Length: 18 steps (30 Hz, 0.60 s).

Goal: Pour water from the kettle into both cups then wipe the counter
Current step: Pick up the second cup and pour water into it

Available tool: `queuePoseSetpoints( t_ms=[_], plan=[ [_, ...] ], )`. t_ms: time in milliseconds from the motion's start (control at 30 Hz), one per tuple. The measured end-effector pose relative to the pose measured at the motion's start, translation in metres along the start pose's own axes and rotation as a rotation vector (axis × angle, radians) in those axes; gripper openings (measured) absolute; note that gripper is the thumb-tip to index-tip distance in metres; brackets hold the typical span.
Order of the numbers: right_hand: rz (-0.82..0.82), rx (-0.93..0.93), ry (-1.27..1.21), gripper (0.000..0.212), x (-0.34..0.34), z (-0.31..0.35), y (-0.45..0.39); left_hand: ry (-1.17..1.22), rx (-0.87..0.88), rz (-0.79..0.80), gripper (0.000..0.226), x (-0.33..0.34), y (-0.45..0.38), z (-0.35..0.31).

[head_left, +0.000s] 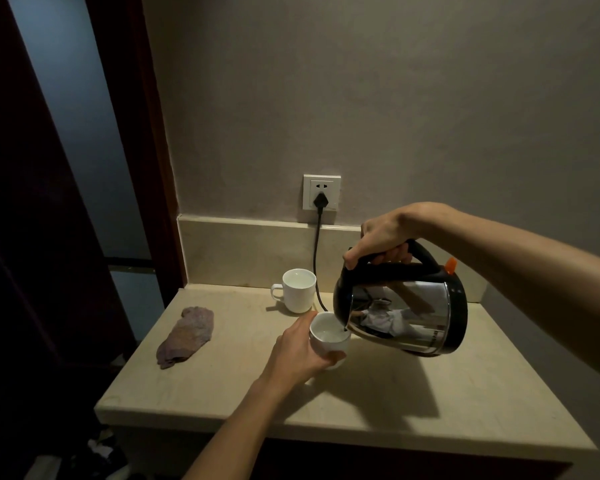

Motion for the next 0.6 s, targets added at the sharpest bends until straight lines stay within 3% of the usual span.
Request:
queuePoseSetpoints(
  t_ms=[600],
  plan=[
    [-0.003, 0.004, 0.049, 0.044, 0.0013, 0.0088, -0.0014, 0.019, -0.003, -0.01, 0.074, 0.0018, -0.0011, 0.005]
  ],
)
Point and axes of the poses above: each hand's wrist, its own y-axis away from the middle knuckle, its own x-axis out of the palm, z = x × y, the point moved 8 cm from there along -y, towards the middle knuckle, and after that the axes turned 5 degrees about -y, right-handed, at the moved point
